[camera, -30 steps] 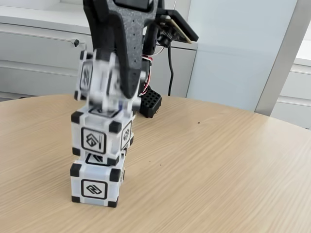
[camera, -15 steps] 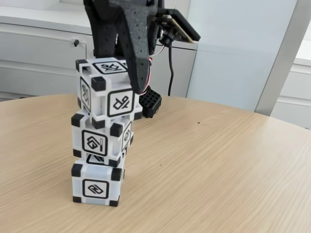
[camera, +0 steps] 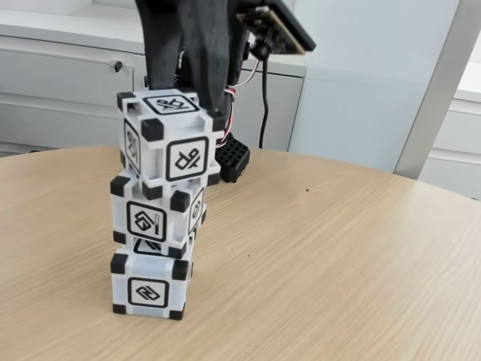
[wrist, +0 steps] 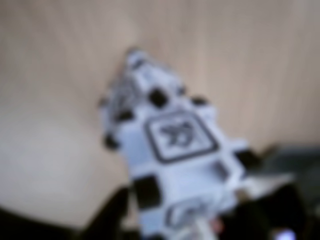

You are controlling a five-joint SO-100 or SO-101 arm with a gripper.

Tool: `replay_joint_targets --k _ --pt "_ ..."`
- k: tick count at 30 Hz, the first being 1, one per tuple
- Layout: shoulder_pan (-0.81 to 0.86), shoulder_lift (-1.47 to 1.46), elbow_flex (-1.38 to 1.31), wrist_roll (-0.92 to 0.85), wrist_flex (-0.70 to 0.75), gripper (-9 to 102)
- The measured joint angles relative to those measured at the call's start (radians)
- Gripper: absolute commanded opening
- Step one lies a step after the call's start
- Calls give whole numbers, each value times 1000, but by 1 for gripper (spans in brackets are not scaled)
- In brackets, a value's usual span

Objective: Stack cubes from left to right.

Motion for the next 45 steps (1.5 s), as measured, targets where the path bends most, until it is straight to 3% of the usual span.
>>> replay_joint_targets --k 6,14,20,24,29,33,45 --pt "-9 133 -5 -8 81 32" --pt "-268 175 -5 86 92 0" --pt "-511 164 -5 219 74 0" --pt "-647 164 -6 371 -101 0" --pt "-666 164 54 537 -374 0" --pt "-687 167 160 632 -503 0" --pt "-686 273 314 741 -546 0"
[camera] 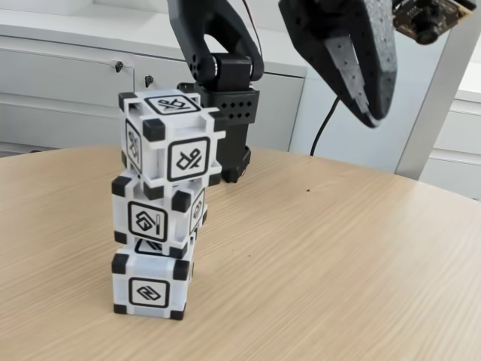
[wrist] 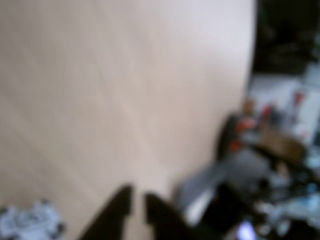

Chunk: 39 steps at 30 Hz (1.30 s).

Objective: Stack cubes from left to right.

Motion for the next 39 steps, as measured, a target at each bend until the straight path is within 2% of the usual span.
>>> replay_joint_targets --k 13,16,22,27,30,39 --pt "0 686 405 -54 -3 0" --pt "2 698 503 -71 -31 0" --pt "2 698 680 -69 -204 0" --pt "2 698 761 -71 -238 0" --pt "2 698 770 -77 -225 0" --pt "6 698 772 -78 -35 0"
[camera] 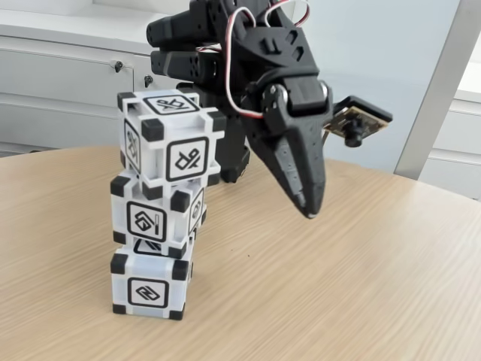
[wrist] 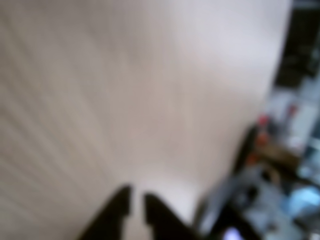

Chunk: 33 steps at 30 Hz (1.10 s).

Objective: Stack cubes from left to right.

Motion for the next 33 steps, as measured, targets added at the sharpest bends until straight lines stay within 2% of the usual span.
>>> replay_joint_targets --k 11,21,29,33 --pt "0 0 0 -31 121 0" --pt "8 0 0 28 152 0" --pt "215 0 0 25 152 0" --pt "261 0 0 23 152 0"
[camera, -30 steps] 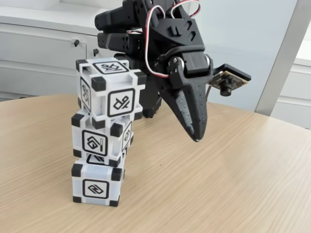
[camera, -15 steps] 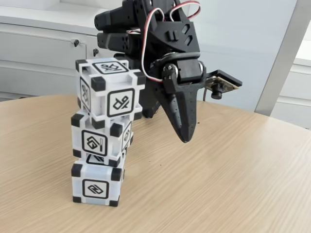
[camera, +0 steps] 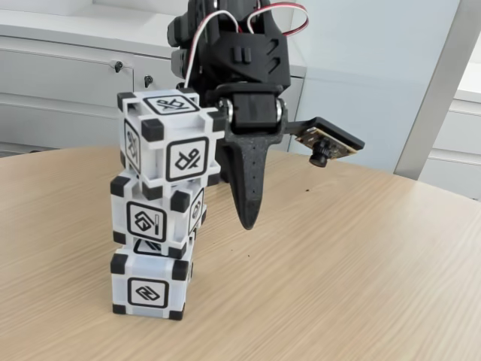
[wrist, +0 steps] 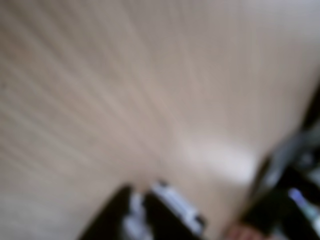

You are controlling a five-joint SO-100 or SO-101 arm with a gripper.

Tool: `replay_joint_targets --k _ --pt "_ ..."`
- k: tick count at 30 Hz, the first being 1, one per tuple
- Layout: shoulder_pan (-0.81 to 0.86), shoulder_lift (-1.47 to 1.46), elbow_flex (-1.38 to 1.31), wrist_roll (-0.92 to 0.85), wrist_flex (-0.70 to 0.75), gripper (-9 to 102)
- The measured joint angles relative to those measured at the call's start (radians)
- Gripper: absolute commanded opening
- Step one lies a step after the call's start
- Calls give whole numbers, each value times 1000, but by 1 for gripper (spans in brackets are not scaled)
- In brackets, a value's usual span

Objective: Stack cubes from left to right.

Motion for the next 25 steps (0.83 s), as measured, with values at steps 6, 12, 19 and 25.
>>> replay_joint_targets --k 6,12,19,25 --pt "3 0 0 0 0 0" --pt "8 0 0 -5 2 0" --pt "8 0 0 -6 2 0" --pt "9 0 0 -6 2 0"
